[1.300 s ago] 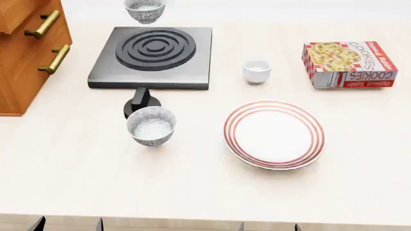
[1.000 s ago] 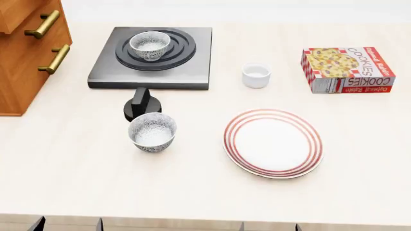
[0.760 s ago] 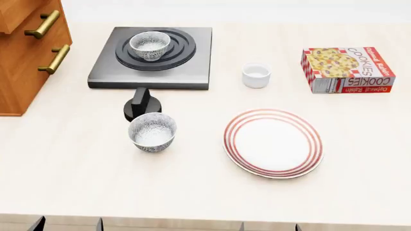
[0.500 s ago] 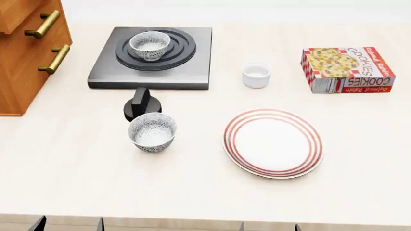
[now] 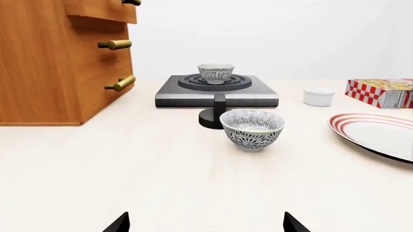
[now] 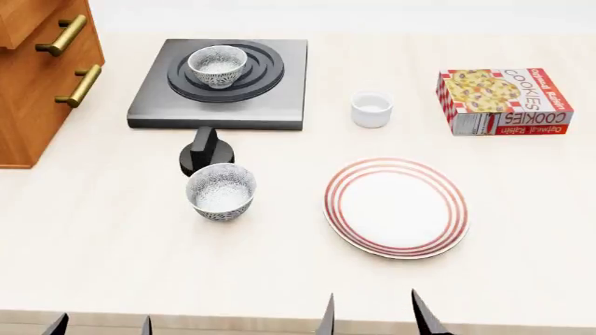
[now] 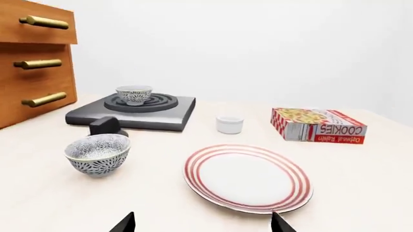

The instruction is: Pick the akita bowl on the stove and place it on the plate.

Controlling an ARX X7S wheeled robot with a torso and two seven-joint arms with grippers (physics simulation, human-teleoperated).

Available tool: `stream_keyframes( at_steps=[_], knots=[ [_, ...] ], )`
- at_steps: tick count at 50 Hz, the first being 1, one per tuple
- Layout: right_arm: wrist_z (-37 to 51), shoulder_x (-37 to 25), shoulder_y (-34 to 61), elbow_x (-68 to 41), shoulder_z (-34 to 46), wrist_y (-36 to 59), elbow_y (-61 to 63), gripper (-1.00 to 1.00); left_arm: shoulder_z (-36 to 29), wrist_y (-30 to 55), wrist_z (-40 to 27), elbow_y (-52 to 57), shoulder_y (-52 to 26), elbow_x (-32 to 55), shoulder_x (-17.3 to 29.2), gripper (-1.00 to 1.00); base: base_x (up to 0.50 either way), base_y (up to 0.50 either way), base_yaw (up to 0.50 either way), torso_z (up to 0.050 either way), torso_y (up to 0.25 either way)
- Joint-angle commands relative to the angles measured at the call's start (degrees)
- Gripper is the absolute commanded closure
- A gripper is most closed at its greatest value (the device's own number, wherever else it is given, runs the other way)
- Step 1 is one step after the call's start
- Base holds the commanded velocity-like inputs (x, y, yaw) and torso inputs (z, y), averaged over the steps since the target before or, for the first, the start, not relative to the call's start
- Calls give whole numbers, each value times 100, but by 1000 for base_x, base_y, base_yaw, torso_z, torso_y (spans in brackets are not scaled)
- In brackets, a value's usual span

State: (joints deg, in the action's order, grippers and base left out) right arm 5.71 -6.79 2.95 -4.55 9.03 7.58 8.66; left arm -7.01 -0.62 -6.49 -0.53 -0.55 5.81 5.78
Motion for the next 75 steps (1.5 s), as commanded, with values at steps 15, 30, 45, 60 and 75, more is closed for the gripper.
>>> stream_keyframes(
  at_steps=[15,30,45,60,75],
  knots=[
    [239,111,2953,-322,0,4659,2647,-100,-169,-35,-157,-24,-11,105,129,-100,0,0,0,0,0],
    [-44,-386,4327,-707,-961,6066,2879,-100,-259,-35,-231,-9,-12,137,198,-100,0,0,0,0,0],
    [-169,-570,3435,-754,-1574,5459,3056,-100,-342,-59,-304,-65,-35,136,245,-100,0,0,0,0,0],
    [-193,-606,3298,-830,-1592,5436,3049,-100,-419,-132,-371,-120,-55,129,297,-100,0,0,0,0,0],
    [-191,-621,3299,-905,-1590,5435,3066,-100,-467,-105,-497,-47,-85,101,345,-100,0,0,0,0,0]
  ],
)
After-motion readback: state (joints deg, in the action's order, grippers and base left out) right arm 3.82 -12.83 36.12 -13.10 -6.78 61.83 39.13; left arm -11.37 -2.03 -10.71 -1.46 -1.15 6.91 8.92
